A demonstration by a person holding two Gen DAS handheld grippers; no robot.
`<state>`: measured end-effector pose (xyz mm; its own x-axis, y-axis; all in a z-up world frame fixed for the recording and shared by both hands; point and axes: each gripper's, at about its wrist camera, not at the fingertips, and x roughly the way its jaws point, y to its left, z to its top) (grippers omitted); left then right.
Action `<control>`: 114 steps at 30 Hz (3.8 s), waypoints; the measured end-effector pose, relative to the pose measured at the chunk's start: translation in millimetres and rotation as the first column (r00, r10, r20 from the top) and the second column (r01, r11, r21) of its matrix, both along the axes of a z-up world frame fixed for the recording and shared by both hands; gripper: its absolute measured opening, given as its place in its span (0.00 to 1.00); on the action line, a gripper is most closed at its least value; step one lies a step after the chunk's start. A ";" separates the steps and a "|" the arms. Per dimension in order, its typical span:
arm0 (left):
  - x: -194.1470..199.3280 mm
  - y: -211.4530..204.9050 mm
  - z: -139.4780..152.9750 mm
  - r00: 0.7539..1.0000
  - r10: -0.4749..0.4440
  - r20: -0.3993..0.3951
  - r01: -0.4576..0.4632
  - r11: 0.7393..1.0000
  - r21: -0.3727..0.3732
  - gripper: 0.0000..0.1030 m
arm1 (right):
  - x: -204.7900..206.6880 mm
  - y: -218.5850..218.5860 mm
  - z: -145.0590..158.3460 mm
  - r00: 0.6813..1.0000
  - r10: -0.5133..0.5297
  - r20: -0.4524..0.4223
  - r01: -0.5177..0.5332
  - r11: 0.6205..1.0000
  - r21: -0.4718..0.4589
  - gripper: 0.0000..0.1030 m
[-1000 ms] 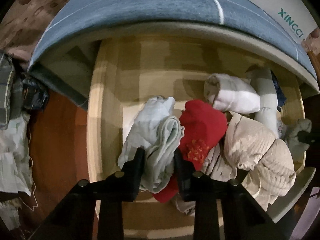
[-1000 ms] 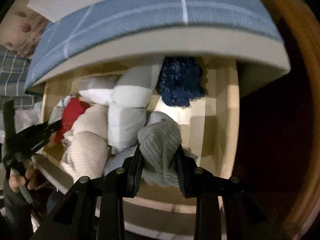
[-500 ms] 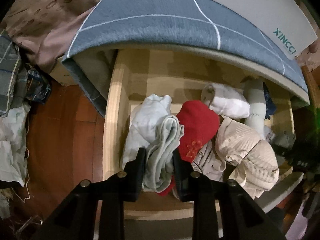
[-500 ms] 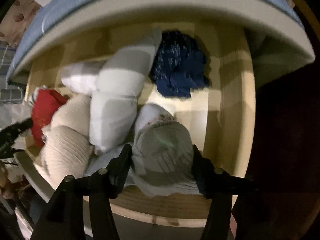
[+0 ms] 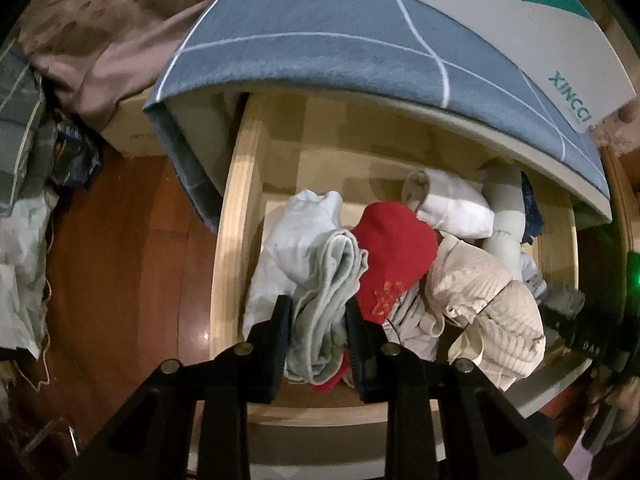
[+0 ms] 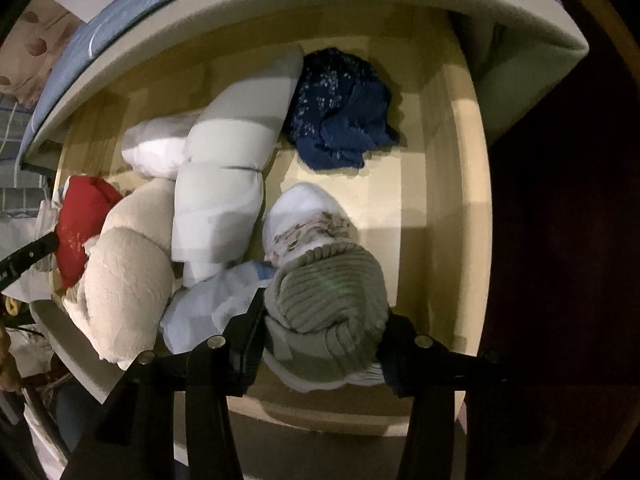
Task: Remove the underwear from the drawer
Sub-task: 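Lift the pale grey sock out of the drawer with the left gripper, then lower the pale grey sock into the white box and open the left gripper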
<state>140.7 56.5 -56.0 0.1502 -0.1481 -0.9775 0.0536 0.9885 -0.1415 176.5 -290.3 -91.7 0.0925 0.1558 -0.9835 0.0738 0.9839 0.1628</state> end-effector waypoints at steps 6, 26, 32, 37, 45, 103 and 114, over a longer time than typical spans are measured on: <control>-1.5 7.2 2.3 0.999 0.025 -0.023 -0.025 1.000 -0.012 0.28 | -2.3 2.9 -1.5 1.000 0.003 -0.005 -0.003 1.000 0.002 0.45; -1.3 -9.2 5.2 1.000 0.006 0.026 -0.008 0.997 0.079 0.21 | -14.4 13.8 -10.5 1.000 0.006 0.020 -0.005 1.000 -0.020 0.42; -3.4 -6.5 25.2 0.999 -0.003 0.052 0.000 0.999 0.049 0.21 | -20.9 17.2 -10.7 0.999 -0.016 0.051 0.020 0.997 -0.077 0.35; -2.5 -4.3 53.4 0.996 -0.011 0.092 0.010 1.000 0.019 0.21 | -24.3 24.4 -14.2 0.998 -0.042 0.052 0.047 0.994 -0.099 0.35; 6.2 -6.1 109.0 0.982 -0.042 0.186 0.042 0.999 0.007 0.21 | -27.0 35.4 -17.3 0.999 -0.017 0.051 0.025 0.988 -0.155 0.34; 192.2 -107.2 150.3 0.950 -0.185 0.251 0.146 0.975 0.168 0.21 | -29.7 36.9 -16.8 0.997 -0.028 0.073 0.040 0.986 -0.161 0.37; 177.1 -98.6 144.6 0.966 -0.143 0.215 0.113 0.983 0.144 0.21 | -29.2 36.7 -17.2 0.997 -0.024 0.074 0.035 0.986 -0.161 0.37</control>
